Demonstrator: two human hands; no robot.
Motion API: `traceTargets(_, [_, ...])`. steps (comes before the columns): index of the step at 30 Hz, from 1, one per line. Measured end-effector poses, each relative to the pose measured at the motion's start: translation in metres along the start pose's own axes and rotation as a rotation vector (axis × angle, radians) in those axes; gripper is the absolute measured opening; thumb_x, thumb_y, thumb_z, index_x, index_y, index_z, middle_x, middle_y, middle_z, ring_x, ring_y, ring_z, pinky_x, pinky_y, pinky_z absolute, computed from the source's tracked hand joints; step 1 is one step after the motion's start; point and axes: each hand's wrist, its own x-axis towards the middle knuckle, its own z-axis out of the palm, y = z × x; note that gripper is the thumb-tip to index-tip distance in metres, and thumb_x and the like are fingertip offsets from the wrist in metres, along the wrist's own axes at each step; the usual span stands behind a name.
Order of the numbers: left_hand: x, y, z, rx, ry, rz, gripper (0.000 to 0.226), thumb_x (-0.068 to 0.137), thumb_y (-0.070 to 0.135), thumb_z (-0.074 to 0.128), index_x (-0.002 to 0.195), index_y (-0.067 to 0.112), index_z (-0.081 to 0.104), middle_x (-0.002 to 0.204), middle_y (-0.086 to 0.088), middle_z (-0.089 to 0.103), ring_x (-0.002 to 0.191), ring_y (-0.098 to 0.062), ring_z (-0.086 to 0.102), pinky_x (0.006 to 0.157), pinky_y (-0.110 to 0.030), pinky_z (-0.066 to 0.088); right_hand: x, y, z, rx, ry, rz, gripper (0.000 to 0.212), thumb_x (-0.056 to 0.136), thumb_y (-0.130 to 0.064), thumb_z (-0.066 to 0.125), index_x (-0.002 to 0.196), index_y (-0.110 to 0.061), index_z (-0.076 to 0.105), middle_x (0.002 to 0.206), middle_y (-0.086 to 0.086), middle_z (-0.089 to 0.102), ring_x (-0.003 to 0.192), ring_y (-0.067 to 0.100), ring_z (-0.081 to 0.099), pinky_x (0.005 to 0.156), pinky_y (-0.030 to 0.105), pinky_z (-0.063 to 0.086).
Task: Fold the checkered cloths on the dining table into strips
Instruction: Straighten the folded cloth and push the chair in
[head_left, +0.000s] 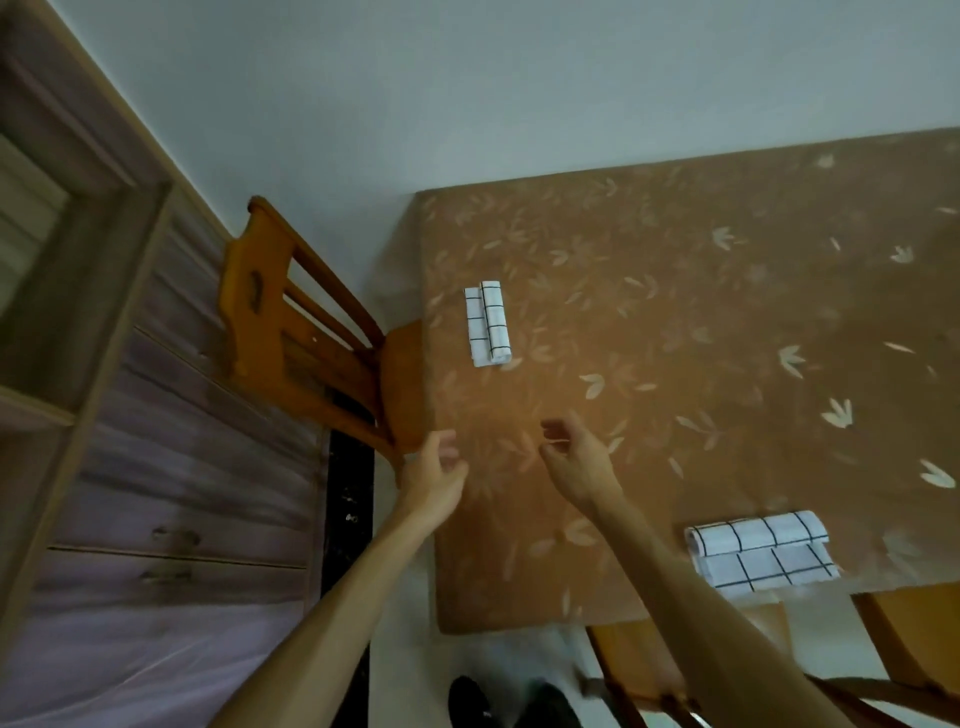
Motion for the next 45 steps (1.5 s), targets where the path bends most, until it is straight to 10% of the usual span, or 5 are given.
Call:
traceTargets(7, [0.094, 0.046, 0.006, 0.118, 0.060, 0.025, 0.014, 0.098, 0.022, 0.061, 0.107, 0.029, 0.069, 0.117, 0.006, 0.069, 0.104, -0.016, 0.067, 0.096, -0.038, 0.056, 0.097, -0.027, 0.010, -0.152, -0.036, -0.022, 0.025, 0.095, -0.023, 0.054, 0.110, -0.014, 0.072, 0.103, 0.006, 0.076, 0.096, 0.024, 0.070, 0.084, 0.034, 0.056])
traceTargets(28, [0.282, 0.108, 0.032, 0.223, 0.248, -0.114, 0.020, 0.099, 0.017, 0.060, 0.118, 0.015, 0.067, 0.115, -0.001, 0.071, 0.100, -0.015, 0.065, 0.072, -0.015, 0.045, 0.299, -0.056, 0.064, -0.203, -0.191, -0.098, 0.044, 0.096, -0.015, 0.056, 0.138, -0.009, 0.047, 0.133, 0.014, 0.053, 0.113, 0.031, 0.059, 0.090, 0.037, 0.046])
traceTargets(45, [0.307, 0.087, 0.005, 0.153, 0.223, -0.045, 0.030, 0.094, 0.010, 0.067, 0.123, 0.015, 0.063, 0.119, -0.003, 0.071, 0.108, -0.020, 0.068, 0.089, -0.030, 0.056, 0.311, -0.080, 0.089, -0.116, -0.185, -0.111, 0.039, 0.093, -0.010, 0.059, 0.131, -0.005, 0.051, 0.133, 0.014, 0.054, 0.111, 0.028, 0.060, 0.090, 0.035, 0.050])
